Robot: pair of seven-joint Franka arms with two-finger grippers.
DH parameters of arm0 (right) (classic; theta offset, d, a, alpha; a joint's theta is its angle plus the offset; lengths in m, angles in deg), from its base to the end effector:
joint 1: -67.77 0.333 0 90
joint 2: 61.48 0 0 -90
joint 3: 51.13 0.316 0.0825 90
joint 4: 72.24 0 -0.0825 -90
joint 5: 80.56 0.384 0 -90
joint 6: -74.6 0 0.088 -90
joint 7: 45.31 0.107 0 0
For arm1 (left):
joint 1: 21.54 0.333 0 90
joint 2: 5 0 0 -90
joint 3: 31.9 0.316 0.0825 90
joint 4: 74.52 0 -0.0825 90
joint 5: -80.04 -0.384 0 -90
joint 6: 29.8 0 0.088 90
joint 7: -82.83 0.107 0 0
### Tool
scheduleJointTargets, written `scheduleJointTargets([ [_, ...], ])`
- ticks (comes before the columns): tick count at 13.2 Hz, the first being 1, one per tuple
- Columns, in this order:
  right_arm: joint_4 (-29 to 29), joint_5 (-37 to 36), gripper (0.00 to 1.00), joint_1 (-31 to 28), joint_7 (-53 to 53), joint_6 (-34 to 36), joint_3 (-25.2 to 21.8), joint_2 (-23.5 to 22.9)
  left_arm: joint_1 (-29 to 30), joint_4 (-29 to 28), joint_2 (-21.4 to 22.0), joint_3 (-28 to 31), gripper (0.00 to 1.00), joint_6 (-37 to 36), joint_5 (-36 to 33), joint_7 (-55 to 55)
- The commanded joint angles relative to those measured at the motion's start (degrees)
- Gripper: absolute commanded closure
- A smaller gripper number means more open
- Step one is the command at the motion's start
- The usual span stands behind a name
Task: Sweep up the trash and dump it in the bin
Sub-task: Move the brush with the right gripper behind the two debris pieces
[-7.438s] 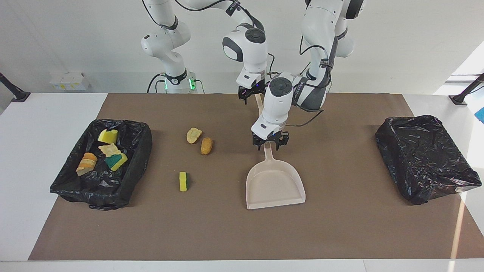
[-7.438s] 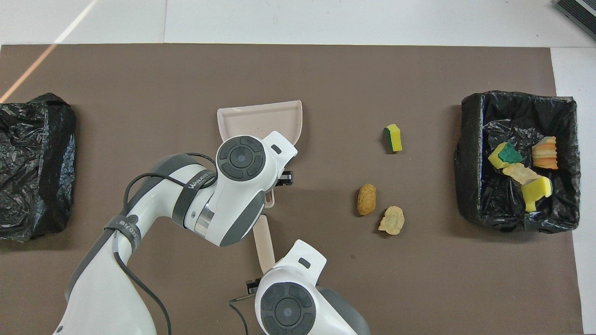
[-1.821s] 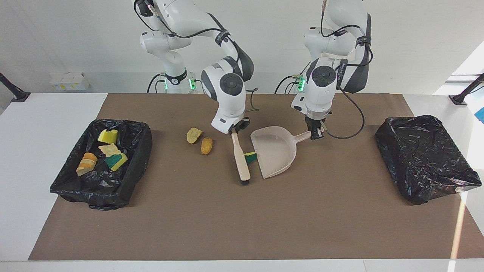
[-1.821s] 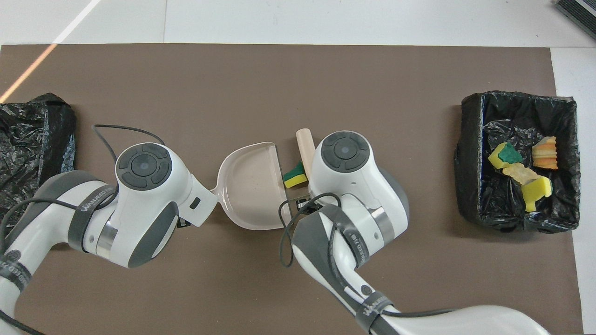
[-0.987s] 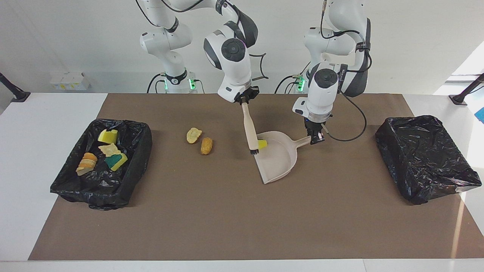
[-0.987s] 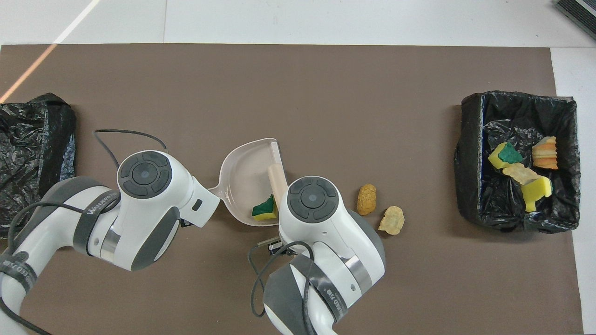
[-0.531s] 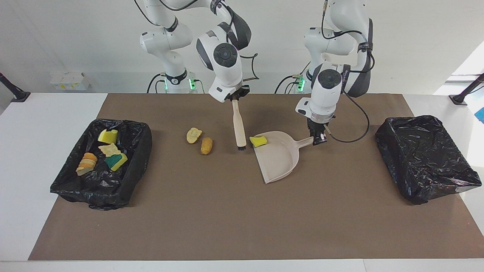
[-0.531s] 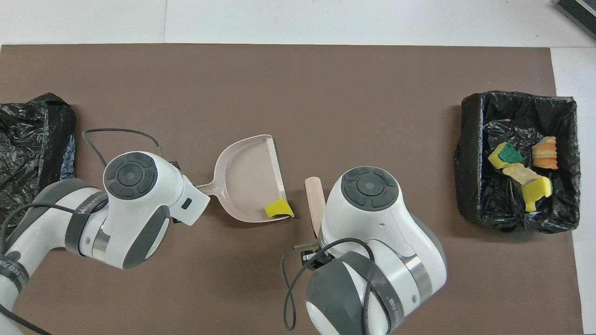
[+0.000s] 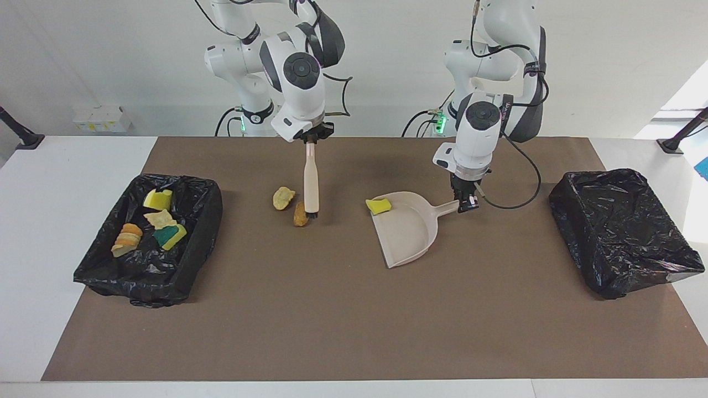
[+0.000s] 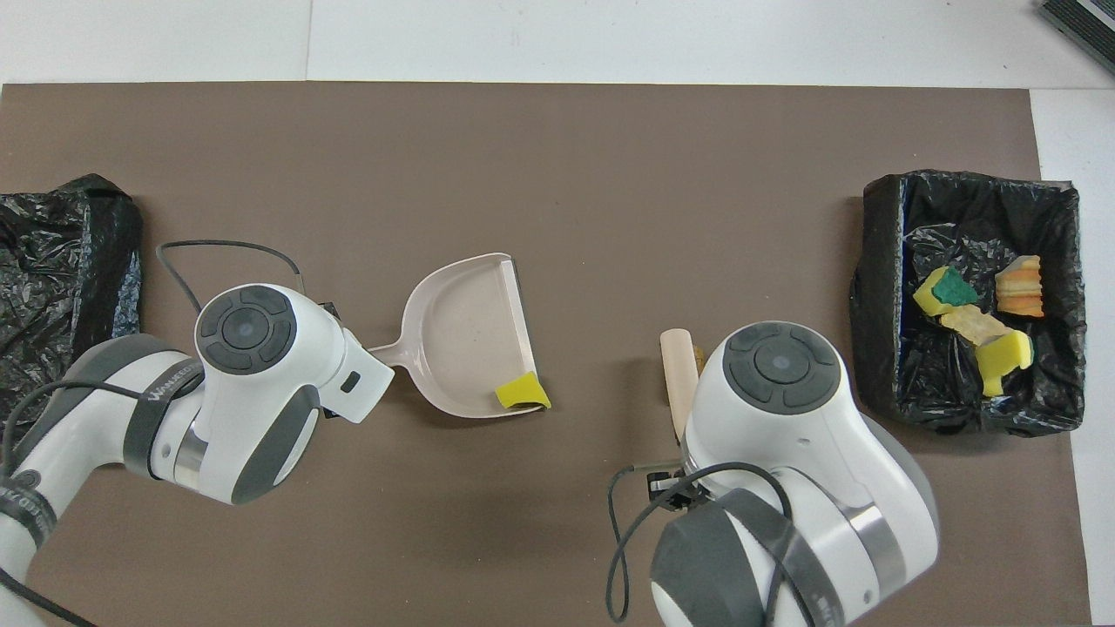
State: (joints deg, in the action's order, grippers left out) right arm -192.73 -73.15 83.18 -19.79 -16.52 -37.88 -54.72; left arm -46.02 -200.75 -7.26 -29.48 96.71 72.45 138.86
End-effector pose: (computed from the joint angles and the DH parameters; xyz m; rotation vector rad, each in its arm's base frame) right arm 0.4051 0.2395 0.4438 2.9906 0.0287 -0.6050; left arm 0.4940 -0.1955 0.3614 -2.2878 2.0140 0.0979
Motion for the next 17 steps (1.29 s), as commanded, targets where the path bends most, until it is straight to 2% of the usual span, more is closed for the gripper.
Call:
scheduleJointTargets([
  [1, -7.3, -1.5, 1.00, -0.5, 1.4, -1.9, 0.3, 5.8, -1.6, -2.2, 1.7, 0.2, 1.00, 1.1, -1.0, -1.4],
  [4, -10.3, -2.5, 1.00, -1.3, 6.1, -2.1, 0.3, 8.8, -3.3, -2.1, 1.8, 0.2, 1.00, 0.9, -1.0, -3.9],
  [7, -20.1, -1.5, 1.00, -1.6, 7.5, -8.4, 0.3, 15.3, -3.6, -2.1, 1.9, 0.1, 1.00, 0.6, -0.9, -5.1],
  [11, -27.6, -0.9, 1.00, -5.0, 7.4, -7.7, 0.2, 21.6, -5.7, -2.1, -0.5, 0.2, 1.00, 1.7, -1.0, -8.7],
  [12, -28.4, -0.9, 1.00, -7.2, 7.4, -7.9, 0.3, 21.9, -5.7, -2.1, -0.5, 0.2, 1.00, 1.6, -1.0, -8.8],
  [15, -28.7, -0.7, 1.00, -8.0, 7.3, -10.0, 0.4, 21.1, -5.7, -2.1, -0.5, 0.2, 1.00, 1.6, -1.0, -8.8],
  [17, -28.2, 1.0, 1.00, -7.9, 5.9, -17.9, 0.5, 15.4, -5.7, -2.0, -0.5, 0.2, 1.00, 1.4, -1.0, -8.7],
])
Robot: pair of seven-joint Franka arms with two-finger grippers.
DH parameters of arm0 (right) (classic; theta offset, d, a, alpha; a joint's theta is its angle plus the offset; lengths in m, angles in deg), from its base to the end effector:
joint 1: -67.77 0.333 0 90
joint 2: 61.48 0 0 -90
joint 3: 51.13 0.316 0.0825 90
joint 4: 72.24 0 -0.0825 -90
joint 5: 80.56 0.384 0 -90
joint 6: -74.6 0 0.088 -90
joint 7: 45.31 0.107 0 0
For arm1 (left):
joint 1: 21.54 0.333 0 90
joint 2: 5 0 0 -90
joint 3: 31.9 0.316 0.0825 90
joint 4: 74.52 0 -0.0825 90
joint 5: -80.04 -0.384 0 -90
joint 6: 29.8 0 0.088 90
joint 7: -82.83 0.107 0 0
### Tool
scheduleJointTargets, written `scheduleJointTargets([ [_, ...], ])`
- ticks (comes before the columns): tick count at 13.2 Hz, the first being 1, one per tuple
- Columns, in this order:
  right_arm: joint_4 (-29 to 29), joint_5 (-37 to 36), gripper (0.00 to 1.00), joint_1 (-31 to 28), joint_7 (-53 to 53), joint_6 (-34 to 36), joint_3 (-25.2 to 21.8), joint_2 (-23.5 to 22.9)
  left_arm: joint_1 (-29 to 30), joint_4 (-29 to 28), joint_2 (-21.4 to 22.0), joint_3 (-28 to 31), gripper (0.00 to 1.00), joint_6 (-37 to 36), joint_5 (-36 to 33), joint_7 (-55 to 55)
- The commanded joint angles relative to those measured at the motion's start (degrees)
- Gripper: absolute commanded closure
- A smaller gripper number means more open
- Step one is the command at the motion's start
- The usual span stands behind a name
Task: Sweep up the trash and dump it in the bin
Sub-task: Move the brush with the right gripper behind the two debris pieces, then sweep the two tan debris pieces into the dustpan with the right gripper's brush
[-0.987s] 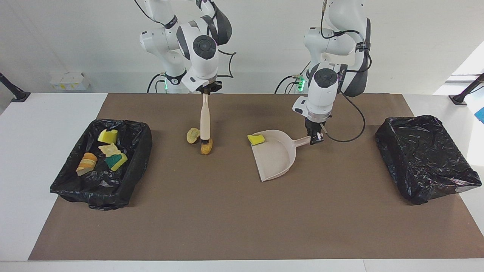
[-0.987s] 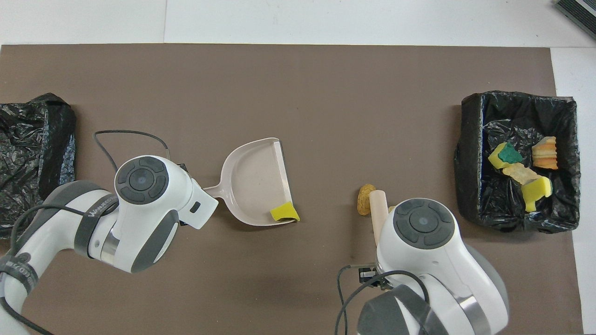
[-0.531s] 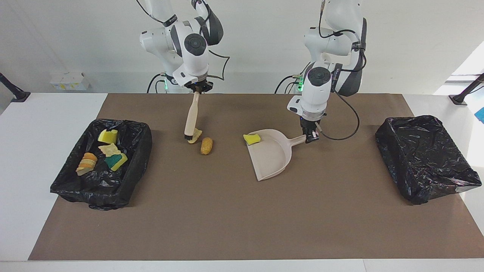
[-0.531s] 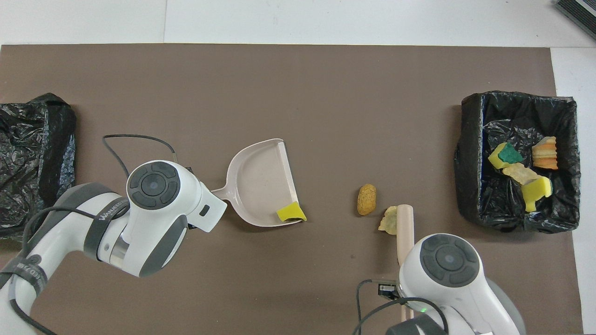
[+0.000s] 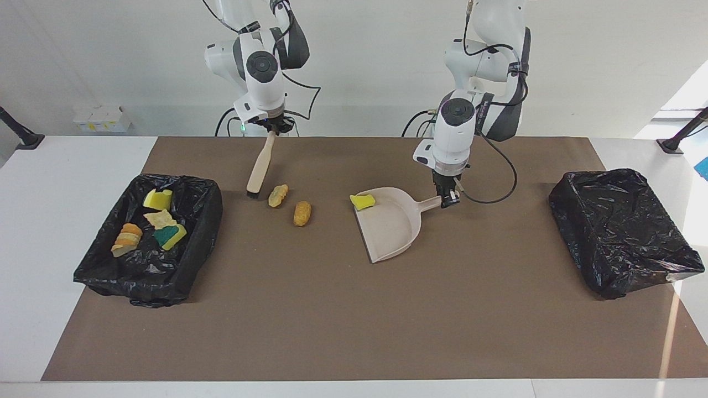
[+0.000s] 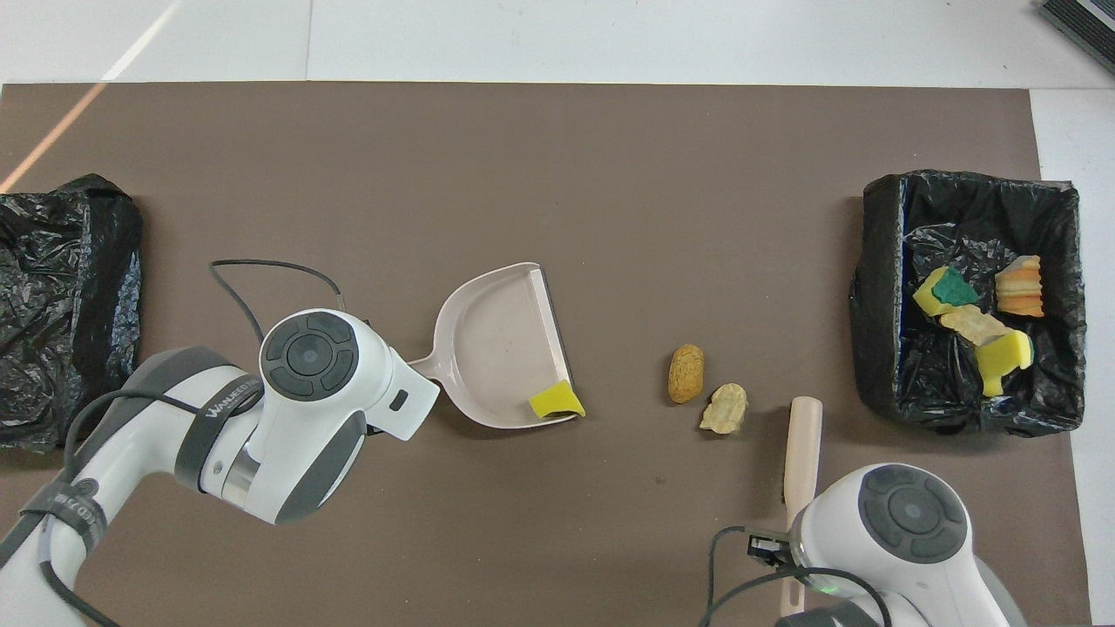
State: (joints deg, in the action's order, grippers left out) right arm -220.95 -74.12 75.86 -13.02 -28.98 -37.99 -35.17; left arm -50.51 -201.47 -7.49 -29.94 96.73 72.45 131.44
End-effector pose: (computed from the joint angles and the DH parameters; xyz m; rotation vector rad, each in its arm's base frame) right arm 0.3260 0.1334 0.3826 2.9347 -0.4111 -0.4534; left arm 0.4722 -0.2358 0.3538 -2.3277 1.9635 0.1062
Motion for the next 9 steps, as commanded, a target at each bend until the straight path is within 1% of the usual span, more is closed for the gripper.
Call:
scheduleJointTargets([
  [1, 1.5, 2.3, 1.00, 0.2, -0.9, -9.5, 0.8, -8.6, -1.3, -0.9, -0.3, 0.8, 1.00, 0.7, -1.2, -1.2],
  [2, 4.0, 2.4, 1.00, 1.0, -0.9, -11.9, 0.9, -11.8, -1.3, -0.7, -0.3, 0.8, 1.00, 0.1, -1.8, -1.3],
  [4, 10.3, 3.7, 1.00, 3.3, -1.1, -12.1, 0.9, -16.1, -1.3, -0.4, -0.3, 0.8, 1.00, -0.8, -2.6, -1.4],
  [5, 12.7, 7.6, 1.00, 4.3, -2.3, -12.4, 0.9, -17.8, -1.8, -0.4, -0.2, 0.8, 1.00, -1.4, -3.4, -1.4],
  [6, 15.1, 10.8, 1.00, 6.6, -4.1, -13.0, 1.0, -18.9, -2.4, -0.5, -0.1, 0.8, 1.00, -1.5, -3.7, -1.7],
  [8, 20.5, 12.6, 1.00, 7.9, -5.4, -12.4, 1.0, -22.1, -2.5, -0.6, -0.1, 0.7, 1.00, -1.5, -3.8, -1.9],
  [9, 21.0, 12.8, 1.00, 9.3, -5.6, -12.7, 1.1, -22.4, -2.5, -0.7, 0.0, 0.7, 1.00, -1.5, -3.8, -1.9],
])
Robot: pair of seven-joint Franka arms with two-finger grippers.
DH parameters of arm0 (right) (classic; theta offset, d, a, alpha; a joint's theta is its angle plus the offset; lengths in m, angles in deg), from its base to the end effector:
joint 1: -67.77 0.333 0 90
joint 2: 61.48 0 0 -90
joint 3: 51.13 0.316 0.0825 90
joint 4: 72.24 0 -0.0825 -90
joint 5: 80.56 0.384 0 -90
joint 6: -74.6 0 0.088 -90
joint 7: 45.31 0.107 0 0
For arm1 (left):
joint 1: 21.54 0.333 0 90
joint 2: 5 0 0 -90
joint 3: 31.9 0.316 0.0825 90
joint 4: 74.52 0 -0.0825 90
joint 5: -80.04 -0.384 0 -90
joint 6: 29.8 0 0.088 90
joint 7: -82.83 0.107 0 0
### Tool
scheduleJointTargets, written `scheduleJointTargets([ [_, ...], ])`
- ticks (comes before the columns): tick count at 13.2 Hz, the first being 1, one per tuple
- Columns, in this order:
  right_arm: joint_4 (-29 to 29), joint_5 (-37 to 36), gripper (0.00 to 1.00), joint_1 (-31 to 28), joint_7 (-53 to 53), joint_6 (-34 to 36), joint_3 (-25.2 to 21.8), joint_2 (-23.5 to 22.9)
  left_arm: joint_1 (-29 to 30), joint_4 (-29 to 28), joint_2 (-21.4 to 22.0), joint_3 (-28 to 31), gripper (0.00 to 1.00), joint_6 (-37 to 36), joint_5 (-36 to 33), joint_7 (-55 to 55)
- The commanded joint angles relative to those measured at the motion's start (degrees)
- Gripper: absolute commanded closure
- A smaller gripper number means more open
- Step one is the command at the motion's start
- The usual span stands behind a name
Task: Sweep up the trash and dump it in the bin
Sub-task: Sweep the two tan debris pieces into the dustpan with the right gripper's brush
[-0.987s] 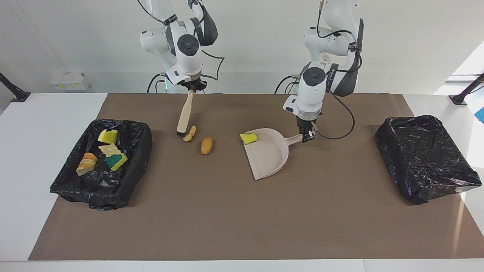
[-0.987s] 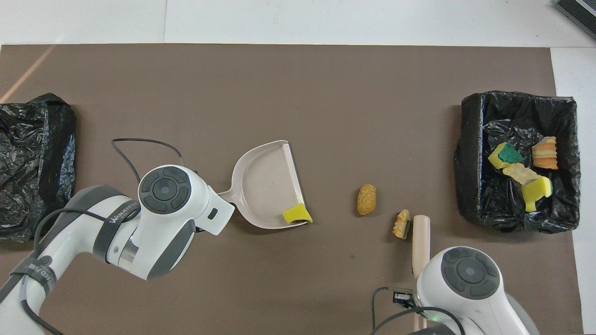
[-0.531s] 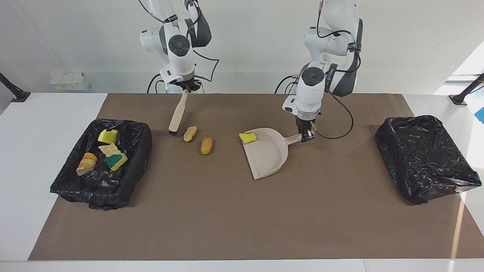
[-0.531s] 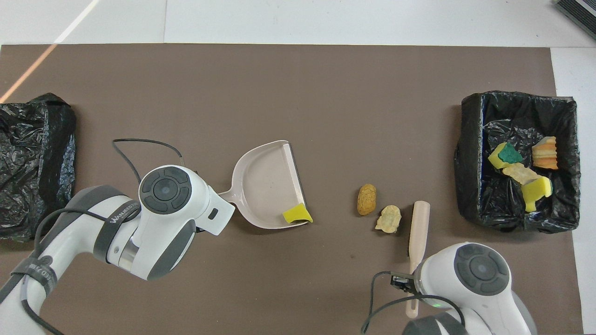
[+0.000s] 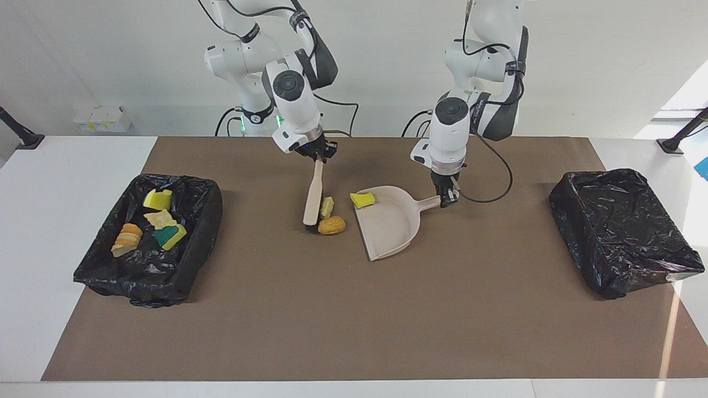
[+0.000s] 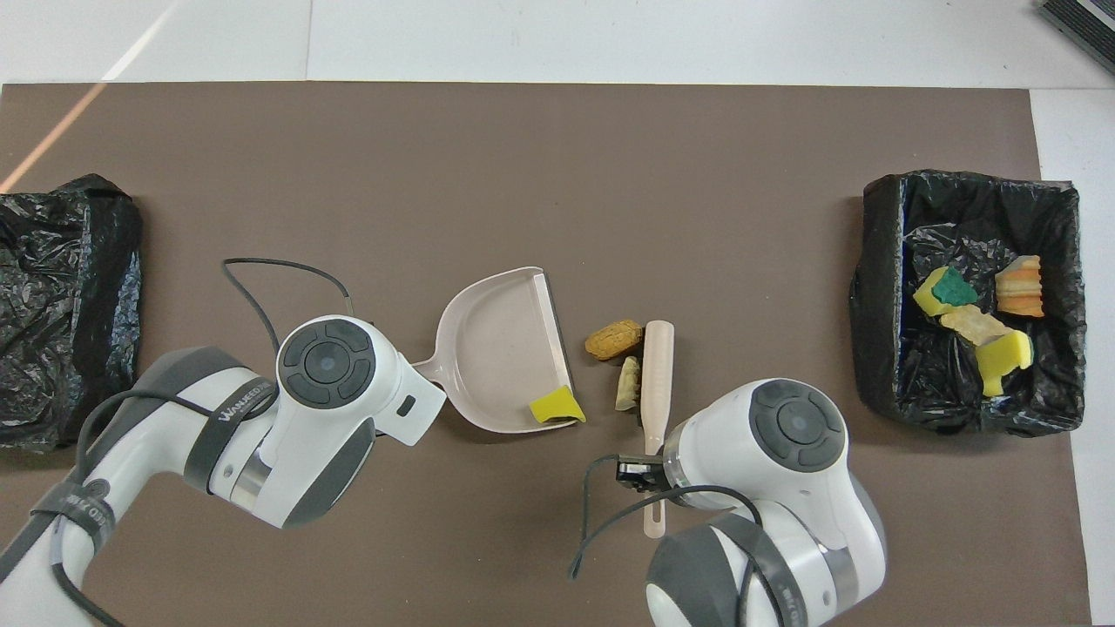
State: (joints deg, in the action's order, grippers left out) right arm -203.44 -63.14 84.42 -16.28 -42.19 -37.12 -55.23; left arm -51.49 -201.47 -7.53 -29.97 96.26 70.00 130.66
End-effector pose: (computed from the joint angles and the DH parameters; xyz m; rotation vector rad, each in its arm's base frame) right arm 0.4068 0.2614 0.3854 -2.9809 0.1975 0.3607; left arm 0.4681 -0.2423 0.3530 -2.2725 1.9759 0.1248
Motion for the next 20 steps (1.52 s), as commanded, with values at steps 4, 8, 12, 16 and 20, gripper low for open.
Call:
scheduleJointTargets([
  [4, 3.6, 3.1, 1.00, 5.9, -8.3, -1.6, 0.3, -4.0, -1.9, -1.0, 0.2, 0.6, 1.00, -0.3, -1.4, -1.2],
  [8, 6.0, 2.8, 1.00, 4.9, -12.8, 1.2, -0.3, -0.6, -1.9, -1.0, 0.2, 0.6, 1.00, -0.3, -1.4, -1.2],
  [12, 2.3, -0.9, 1.00, 1.6, -20.7, 2.8, -0.4, 2.2, -1.8, -1.0, 0.2, 0.6, 1.00, -0.2, -1.4, -1.2],
  [16, -5.7, -6.3, 1.00, -4.8, -28.7, 0.8, -0.4, 6.6, -1.8, -1.0, 0.2, 0.6, 1.00, -0.1, -1.3, -1.3],
  [20, -5.7, -6.3, 1.00, -6.9, -27.7, -1.6, 0.1, 4.4, -1.8, -1.1, 0.2, 0.6, 1.00, -0.2, -1.4, -1.2],
])
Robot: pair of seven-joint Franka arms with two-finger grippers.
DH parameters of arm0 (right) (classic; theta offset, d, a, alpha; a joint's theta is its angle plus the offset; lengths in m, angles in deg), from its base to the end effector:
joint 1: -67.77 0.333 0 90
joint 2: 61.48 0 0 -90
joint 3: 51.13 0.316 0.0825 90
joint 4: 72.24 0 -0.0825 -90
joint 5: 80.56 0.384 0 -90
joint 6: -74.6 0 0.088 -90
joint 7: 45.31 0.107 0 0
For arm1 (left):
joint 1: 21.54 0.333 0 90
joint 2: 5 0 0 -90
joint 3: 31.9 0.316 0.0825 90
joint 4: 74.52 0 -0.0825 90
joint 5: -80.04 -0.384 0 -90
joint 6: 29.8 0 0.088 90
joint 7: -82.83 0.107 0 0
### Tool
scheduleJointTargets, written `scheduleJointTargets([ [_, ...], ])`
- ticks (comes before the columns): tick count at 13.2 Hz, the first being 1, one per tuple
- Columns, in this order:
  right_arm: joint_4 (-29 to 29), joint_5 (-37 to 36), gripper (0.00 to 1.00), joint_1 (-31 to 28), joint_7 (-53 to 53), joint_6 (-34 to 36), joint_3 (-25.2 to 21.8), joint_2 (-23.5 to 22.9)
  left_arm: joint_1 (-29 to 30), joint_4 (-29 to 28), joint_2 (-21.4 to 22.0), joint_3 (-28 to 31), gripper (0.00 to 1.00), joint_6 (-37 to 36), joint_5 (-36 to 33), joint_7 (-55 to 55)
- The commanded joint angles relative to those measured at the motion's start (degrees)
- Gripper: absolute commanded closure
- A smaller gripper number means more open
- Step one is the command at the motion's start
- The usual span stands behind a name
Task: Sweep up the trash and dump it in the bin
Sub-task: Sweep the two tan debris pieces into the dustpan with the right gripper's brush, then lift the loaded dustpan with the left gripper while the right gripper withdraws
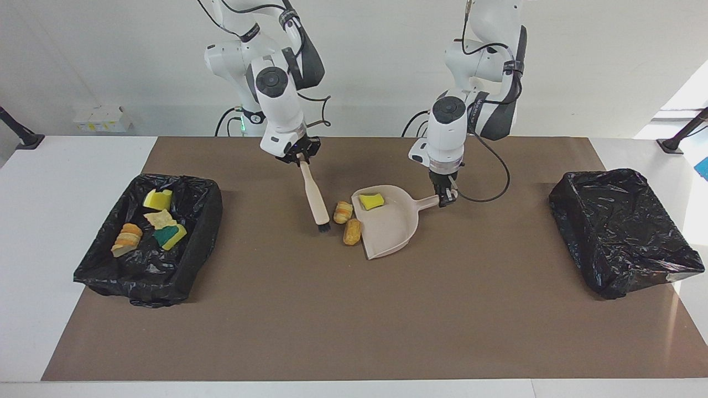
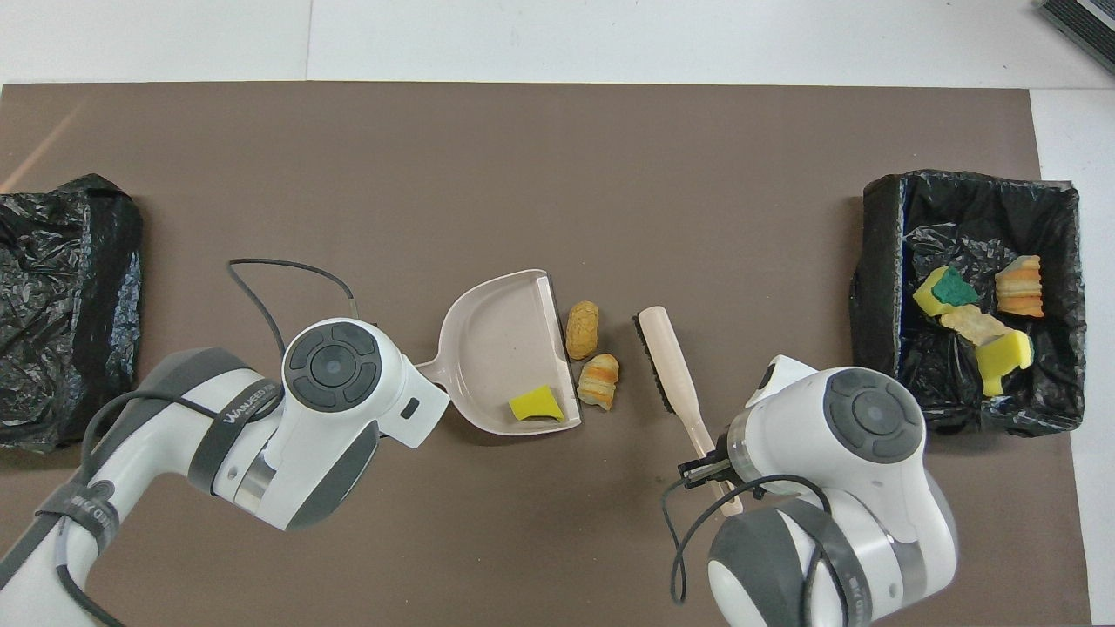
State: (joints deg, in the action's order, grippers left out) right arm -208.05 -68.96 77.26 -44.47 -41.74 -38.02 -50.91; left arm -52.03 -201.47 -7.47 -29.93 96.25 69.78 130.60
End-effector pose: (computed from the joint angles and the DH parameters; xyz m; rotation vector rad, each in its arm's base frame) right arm 0.4162 0.1861 0.3835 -3.0041 -0.4054 0.2746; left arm 0.4660 -0.2462 0.3535 -2.2600 1.9849 0.1232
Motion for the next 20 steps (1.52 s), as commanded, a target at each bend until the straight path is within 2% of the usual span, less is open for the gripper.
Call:
scheduleJointTargets([
  [1, -1.1, -0.4, 1.00, 1.0, 2.0, -3.1, 1.1, -1.3, -1.2, -1.1, 0.2, 0.6, 1.00, -0.2, -1.1, -1.2],
  [5, 2.3, 0.6, 1.00, 7.8, 3.6, -9.0, 1.1, -9.2, -1.3, -0.9, 0.2, 0.6, 1.00, -1.1, -1.1, -1.1],
  [7, 3.8, 4.2, 1.00, 9.9, 5.6, -9.8, 1.2, -11.0, -1.3, -0.9, 0.2, 0.6, 1.00, -1.2, -1.2, -1.1],
  [10, 5.1, 8.0, 1.00, 13.4, 7.1, -9.3, 1.2, -10.8, -1.3, -1.0, 0.3, 0.6, 1.00, -1.1, -1.2, -1.1],
  [12, 6.8, 8.0, 1.00, 16.1, 11.4, -9.4, 1.2, -11.0, -1.3, -1.1, 0.3, 0.6, 1.00, -0.5, -1.2, -1.1],
  [17, 7.0, 8.0, 1.00, 15.4, 11.2, -7.6, 0.9, -8.5, -1.2, -1.3, 0.3, 0.6, 1.00, 0.1, -1.2, -1.1],
  [20, 6.9, 8.0, 1.00, 14.1, 11.8, -3.8, 0.6, -4.7, -0.3, -1.2, -0.1, 0.6, 1.00, 1.9, -1.2, -0.8],
])
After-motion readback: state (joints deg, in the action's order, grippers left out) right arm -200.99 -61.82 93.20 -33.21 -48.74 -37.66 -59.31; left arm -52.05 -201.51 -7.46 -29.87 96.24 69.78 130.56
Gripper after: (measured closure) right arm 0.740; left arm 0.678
